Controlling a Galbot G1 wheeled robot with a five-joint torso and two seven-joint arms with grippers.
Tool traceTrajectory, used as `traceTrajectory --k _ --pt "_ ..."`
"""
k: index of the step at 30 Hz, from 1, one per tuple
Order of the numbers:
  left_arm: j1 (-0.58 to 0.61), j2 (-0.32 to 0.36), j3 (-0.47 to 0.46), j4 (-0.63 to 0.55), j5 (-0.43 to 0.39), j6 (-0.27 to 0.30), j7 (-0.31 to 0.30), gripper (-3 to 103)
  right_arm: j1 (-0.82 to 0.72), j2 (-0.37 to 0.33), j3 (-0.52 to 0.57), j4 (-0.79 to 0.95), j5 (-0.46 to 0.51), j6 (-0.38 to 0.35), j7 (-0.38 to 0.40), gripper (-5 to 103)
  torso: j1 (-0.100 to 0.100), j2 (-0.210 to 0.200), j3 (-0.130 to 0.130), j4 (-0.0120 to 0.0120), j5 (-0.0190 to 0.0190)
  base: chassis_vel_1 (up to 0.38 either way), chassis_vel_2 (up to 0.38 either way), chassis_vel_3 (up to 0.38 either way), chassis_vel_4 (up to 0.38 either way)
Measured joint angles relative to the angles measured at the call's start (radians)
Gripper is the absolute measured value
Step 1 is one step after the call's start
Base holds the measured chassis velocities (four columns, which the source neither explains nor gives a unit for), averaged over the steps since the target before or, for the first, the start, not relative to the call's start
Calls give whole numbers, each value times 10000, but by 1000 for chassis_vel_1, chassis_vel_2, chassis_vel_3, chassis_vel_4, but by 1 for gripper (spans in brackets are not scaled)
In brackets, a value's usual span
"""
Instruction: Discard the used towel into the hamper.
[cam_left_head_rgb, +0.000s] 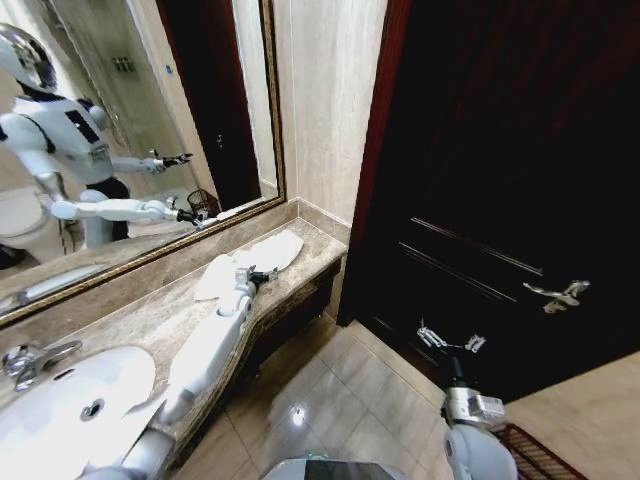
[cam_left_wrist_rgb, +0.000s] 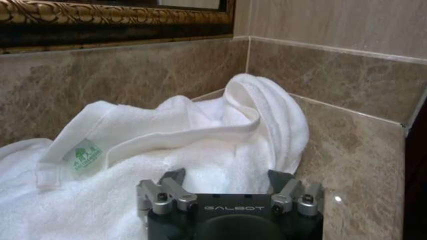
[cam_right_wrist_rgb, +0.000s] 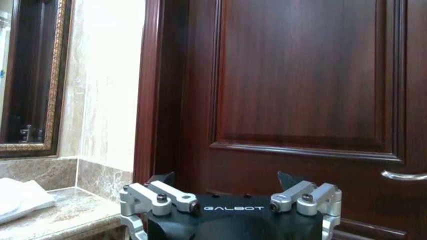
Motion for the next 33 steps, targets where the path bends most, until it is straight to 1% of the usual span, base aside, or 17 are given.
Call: traceTrajectory --k 2,3,4,5,7,8,11,12,15,17,19,20,22,23,28,33 --pt "-62 -74 8 102 4 -10 -12 73 1 -1 7 -19 12 17 0 100 0 0 0 0 0 0 0 0 0" --pt "-72 -102 3 137 16 -16 -14 73 -7 -1 7 -27 18 25 0 100 0 0 0 1 0 0 0 0 0" --pt "-73 -123 -5 170 30 -28 -14 68 -15 -1 8 -36 21 33 0 100 0 0 0 0 0 0 0 0 0" --pt "-73 -123 -5 170 30 -28 -14 68 -15 -1 8 -36 21 33 0 100 0 0 0 0 0 0 0 0 0" --pt "-72 -140 -29 205 58 -65 -12 57 -19 -5 9 -47 34 46 0 100 0 0 0 1 0 0 0 0 0" --pt "-72 -140 -29 205 58 -65 -12 57 -19 -5 9 -47 34 46 0 100 0 0 0 1 0 0 0 0 0" --pt "-24 -152 -92 188 83 -89 3 41 -9 -6 -1 -47 38 46 -1 100 0 0 0 0 -1 0 0 0 0" --pt "-24 -152 -92 188 83 -89 3 41 -9 -6 -1 -47 38 46 -1 100 0 0 0 0 -1 0 0 0 0" --pt "86 -132 -186 63 89 -86 5 24 5 -10 -32 -33 38 45 0 100 0 0 0 0 -1 0 0 0 0" --pt "115 -103 -201 22 88 -82 14 24 5 -11 -34 -25 39 43 0 100 0 0 0 0 -2 0 0 0 0" --pt "158 -47 -265 -41 80 -79 37 14 2 -12 -39 -14 38 41 1 100 0 0 0 0 -1 0 0 0 0" --pt "158 -47 -265 -41 80 -79 37 14 2 -12 -39 -14 38 41 1 100 0 0 0 0 -1 0 0 0 0" --pt "201 -1 -345 -124 50 -78 78 4 -4 -10 -65 4 30 36 1 100 0 0 0 1 -1 0 0 0 0" --pt "222 17 -360 -162 38 -87 93 2 -6 -7 -72 13 26 33 1 100 0 0 0 1 -1 0 0 0 0" --pt "354 72 -448 -386 29 -160 137 2 -24 -1 -90 61 14 29 1 100 0 0 0 0 -1 0 0 0 0" --pt "740 144 -707 -1051 10 -212 150 2 -81 15 -97 128 7 26 1 100 0 0 0 1 -1 0 0 0 0"
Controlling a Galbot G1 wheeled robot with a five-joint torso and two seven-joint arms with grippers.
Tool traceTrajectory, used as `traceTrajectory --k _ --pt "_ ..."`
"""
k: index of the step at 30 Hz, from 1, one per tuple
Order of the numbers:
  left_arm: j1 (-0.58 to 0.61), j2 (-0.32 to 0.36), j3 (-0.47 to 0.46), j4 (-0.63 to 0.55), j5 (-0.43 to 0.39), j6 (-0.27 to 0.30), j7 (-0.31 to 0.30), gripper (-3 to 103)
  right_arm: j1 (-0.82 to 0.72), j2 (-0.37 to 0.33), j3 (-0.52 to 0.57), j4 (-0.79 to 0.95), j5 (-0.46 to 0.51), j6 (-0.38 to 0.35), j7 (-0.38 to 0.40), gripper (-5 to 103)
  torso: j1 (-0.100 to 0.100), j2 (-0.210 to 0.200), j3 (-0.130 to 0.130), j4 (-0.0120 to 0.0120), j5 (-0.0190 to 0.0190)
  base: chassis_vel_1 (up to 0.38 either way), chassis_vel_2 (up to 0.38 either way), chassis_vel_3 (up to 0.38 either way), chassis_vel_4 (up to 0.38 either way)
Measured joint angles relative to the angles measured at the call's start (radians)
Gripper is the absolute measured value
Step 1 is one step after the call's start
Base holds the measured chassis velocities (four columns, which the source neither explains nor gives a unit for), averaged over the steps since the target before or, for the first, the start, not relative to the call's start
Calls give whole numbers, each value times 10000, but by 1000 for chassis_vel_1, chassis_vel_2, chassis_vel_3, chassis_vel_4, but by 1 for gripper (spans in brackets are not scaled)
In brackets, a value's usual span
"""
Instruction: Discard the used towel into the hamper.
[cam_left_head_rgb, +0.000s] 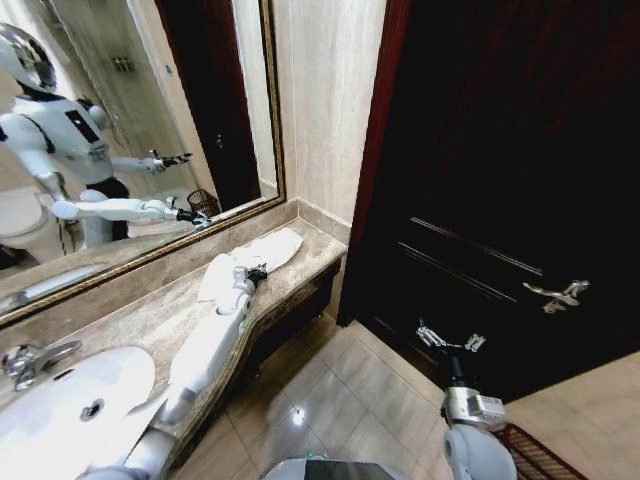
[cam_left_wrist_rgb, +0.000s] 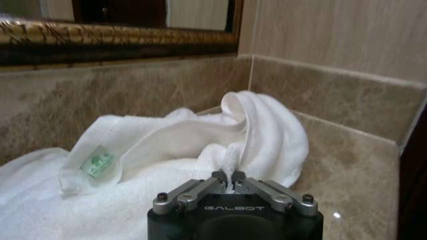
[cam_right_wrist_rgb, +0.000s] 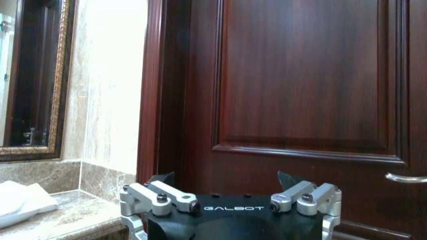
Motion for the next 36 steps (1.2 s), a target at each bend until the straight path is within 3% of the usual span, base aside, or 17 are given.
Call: traceTrajectory --k 6,13,19,22,27,36 --pt "1021 115 -653 -1629 -30 -19 3 2 -34 86 -14 64 -4 0 1 100 1 0 0 0 -2 0 0 0 0" --pt "3377 141 -2023 -4662 -20 -396 153 2 -17 154 -134 119 -23 0 -11 100 -2 2 -2 3 3 0 0 0 0" --pt "4637 34 -2580 -6216 109 -606 238 2 14 206 -215 198 -71 0 -31 100 -2 2 -2 -2 1 0 0 0 0" --pt "5751 -351 -3083 -7341 269 -860 293 2 66 214 -235 253 -62 -2 -37 100 -2 2 -2 -1 3 0 0 0 0" --pt "6711 -805 -3342 -8136 680 -1180 394 2 71 174 -213 302 0 -13 -62 100 -2 2 -1 1 1 0 0 0 0" --pt "8764 -2219 -3445 -9956 2115 -1849 172 2 186 107 -167 340 327 20 -81 100 -1 2 -1 1 4 0 0 0 0"
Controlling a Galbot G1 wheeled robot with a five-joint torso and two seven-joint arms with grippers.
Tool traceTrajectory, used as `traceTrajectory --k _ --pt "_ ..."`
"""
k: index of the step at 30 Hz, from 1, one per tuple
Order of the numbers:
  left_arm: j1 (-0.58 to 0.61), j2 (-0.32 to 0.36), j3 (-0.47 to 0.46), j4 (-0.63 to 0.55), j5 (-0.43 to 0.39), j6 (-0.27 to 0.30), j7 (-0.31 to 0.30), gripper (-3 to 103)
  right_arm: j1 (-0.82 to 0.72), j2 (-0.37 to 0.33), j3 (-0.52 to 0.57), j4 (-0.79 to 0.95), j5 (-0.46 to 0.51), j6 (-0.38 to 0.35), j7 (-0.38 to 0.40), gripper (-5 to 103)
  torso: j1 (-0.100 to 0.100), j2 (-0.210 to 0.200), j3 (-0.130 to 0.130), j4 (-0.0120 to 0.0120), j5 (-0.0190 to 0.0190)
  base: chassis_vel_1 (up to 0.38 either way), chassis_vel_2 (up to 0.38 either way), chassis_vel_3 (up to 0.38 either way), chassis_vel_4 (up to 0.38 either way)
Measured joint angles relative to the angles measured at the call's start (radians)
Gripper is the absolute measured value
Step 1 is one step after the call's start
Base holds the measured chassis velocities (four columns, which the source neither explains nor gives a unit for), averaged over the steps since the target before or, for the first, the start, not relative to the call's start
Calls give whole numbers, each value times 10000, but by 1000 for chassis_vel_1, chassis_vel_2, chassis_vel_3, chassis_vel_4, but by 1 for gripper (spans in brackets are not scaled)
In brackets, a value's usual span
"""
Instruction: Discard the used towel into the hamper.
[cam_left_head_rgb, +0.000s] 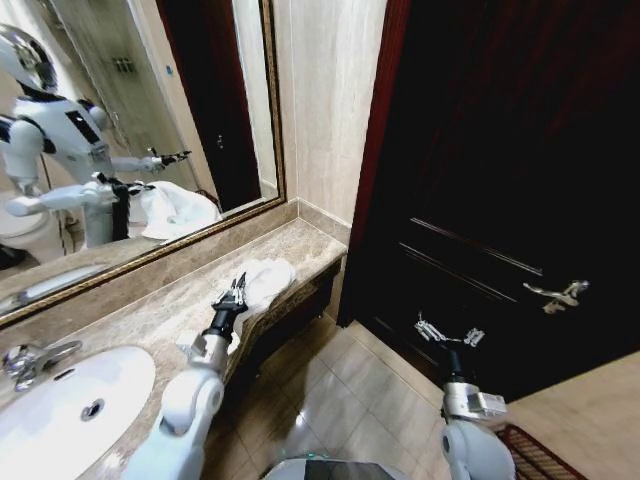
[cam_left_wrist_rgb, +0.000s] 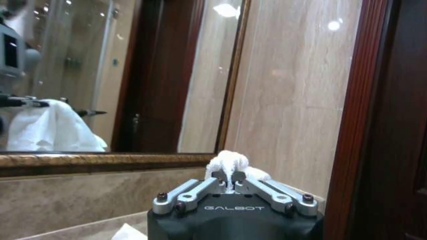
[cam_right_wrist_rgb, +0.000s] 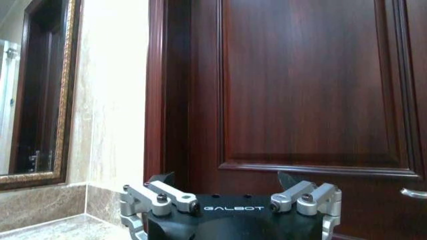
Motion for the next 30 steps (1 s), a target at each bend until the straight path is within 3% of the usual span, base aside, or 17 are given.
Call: traceTrajectory --k 11,14,30 --pt "1175 -811 92 -889 1298 -773 -265 2 148 39 -11 99 80 42 30 100 0 -1 0 -1 -2 0 0 0 0" --pt "1297 -869 53 -980 1649 -730 -244 2 75 66 -14 208 75 45 36 100 0 -1 1 -1 -2 0 0 0 0" --pt "1146 -908 340 -838 1945 -467 79 2 -334 116 145 637 142 135 12 100 1 -2 1 -1 -2 -12 -15 -11 -12"
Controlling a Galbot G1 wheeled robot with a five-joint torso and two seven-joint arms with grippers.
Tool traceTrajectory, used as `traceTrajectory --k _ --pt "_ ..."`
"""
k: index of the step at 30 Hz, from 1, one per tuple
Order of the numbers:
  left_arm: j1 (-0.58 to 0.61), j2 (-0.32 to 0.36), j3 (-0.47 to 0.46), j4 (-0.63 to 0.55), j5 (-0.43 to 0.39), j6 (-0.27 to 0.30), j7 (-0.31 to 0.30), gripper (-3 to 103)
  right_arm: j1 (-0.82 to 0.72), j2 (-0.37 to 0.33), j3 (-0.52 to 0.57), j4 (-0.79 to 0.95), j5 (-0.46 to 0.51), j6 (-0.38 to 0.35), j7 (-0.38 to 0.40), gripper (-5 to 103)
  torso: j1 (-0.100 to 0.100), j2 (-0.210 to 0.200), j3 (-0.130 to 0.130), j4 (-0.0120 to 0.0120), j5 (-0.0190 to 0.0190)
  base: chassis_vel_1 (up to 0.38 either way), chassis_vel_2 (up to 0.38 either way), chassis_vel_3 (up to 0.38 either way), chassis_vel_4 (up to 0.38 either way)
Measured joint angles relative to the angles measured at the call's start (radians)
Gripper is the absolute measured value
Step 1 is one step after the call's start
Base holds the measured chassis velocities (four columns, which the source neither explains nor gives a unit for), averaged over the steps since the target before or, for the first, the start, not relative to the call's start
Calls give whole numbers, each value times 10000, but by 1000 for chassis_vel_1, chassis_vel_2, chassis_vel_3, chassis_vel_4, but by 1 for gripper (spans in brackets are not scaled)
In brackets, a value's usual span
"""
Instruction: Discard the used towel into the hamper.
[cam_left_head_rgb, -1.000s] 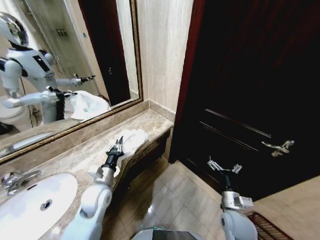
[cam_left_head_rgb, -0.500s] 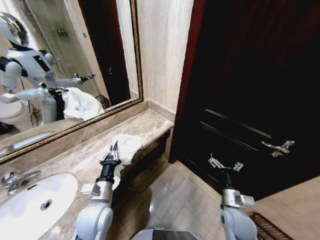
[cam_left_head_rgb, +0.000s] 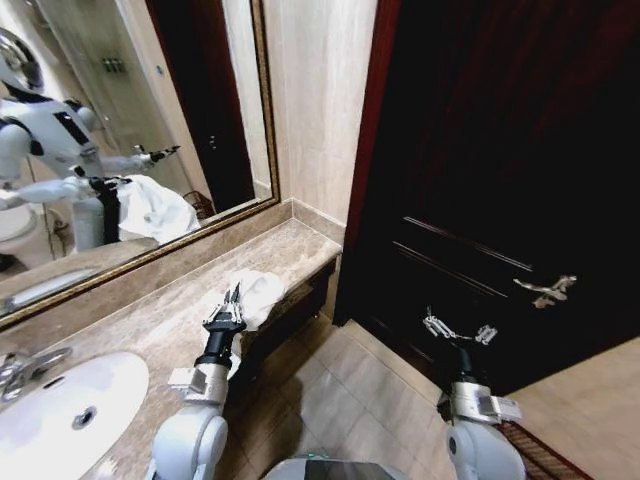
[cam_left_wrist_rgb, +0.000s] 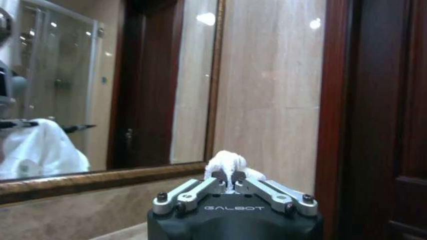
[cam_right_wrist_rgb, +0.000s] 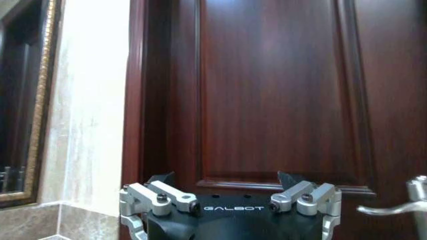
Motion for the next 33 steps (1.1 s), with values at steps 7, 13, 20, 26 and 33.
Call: traceTrajectory --k 7,13,20,26,33 --pt "-19 -35 98 109 77 7 106 2 -69 51 -12 3 -76 65 -48 100 0 0 0 0 0 -72 -81 -83 -79" --pt "-22 -5 126 165 82 -3 168 2 -93 72 -8 -41 -95 133 -55 100 0 0 0 -2 -1 -115 -114 -113 -104" --pt "56 -26 272 247 178 -61 325 2 -188 76 -8 -153 -109 269 -103 100 0 0 0 1 0 -120 -109 -127 -117" --pt "81 -84 345 357 270 -140 420 2 -228 80 59 -238 -69 333 -108 100 0 0 0 0 -2 -119 -133 -132 -130" --pt "89 -123 374 414 324 -164 488 2 -257 82 39 -313 -47 377 -124 100 0 -1 1 1 0 -130 -125 -122 -118"
